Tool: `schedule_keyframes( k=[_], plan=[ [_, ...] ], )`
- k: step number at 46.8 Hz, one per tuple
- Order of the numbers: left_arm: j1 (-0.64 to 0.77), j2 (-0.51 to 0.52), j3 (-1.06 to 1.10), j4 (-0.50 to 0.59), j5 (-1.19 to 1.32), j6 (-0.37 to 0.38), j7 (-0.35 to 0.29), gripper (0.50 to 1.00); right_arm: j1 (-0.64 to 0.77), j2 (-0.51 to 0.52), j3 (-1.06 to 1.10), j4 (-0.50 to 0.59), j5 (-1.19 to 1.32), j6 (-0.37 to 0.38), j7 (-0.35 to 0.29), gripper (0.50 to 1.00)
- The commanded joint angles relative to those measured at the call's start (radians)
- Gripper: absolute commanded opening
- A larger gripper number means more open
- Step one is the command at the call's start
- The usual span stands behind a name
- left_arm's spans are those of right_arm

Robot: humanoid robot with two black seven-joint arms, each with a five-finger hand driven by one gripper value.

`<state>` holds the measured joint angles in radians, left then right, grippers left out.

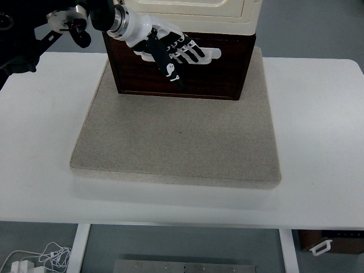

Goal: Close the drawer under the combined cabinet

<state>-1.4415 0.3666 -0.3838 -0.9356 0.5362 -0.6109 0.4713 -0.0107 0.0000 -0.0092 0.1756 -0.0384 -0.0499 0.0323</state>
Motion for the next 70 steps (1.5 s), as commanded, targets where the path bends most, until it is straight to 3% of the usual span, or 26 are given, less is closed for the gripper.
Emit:
schedule_keyframes(
  k=[1, 23, 40, 47, 54, 64, 70],
  plan=[
    [0.027, -0.012, -0.082, 0.000, -0.005, 0.000, -0.017, 0.996, 0.000, 0.000, 0.000, 0.001, 0.000, 0.001, 0.000, 0.952],
    [0.064, -0.047, -0.481, 0.001, -0.059, 0.000, -0.226, 0.996, 0.000, 0.000, 0.000, -0.001, 0.000, 0.001, 0.000, 0.952],
    [0.052, -0.047, -0.780, 0.011, -0.133, 0.000, -0.298, 0.996, 0.000, 0.000, 0.000, -0.001, 0.000, 0.001, 0.000, 0.952],
    [0.036, -0.041, -0.888, 0.064, -0.147, 0.000, -0.307, 0.996, 0.000, 0.000, 0.000, -0.001, 0.000, -0.001, 0.000, 0.952],
    [0.015, -0.034, -0.948, 0.118, -0.151, 0.006, -0.356, 0.996, 0.000, 0.000, 0.000, 0.001, 0.000, 0.001, 0.000, 0.952],
    [-0.027, -0.024, -0.946, 0.247, -0.174, 0.345, -0.378, 0.996, 0.000, 0.000, 0.000, -0.001, 0.000, -0.001, 0.000, 0.952],
    [-0.031, -0.023, -0.939, 0.326, -0.177, 0.444, -0.390, 0.996, 0.000, 0.000, 0.000, -0.001, 0.000, -0.001, 0.000, 0.952]
  ],
)
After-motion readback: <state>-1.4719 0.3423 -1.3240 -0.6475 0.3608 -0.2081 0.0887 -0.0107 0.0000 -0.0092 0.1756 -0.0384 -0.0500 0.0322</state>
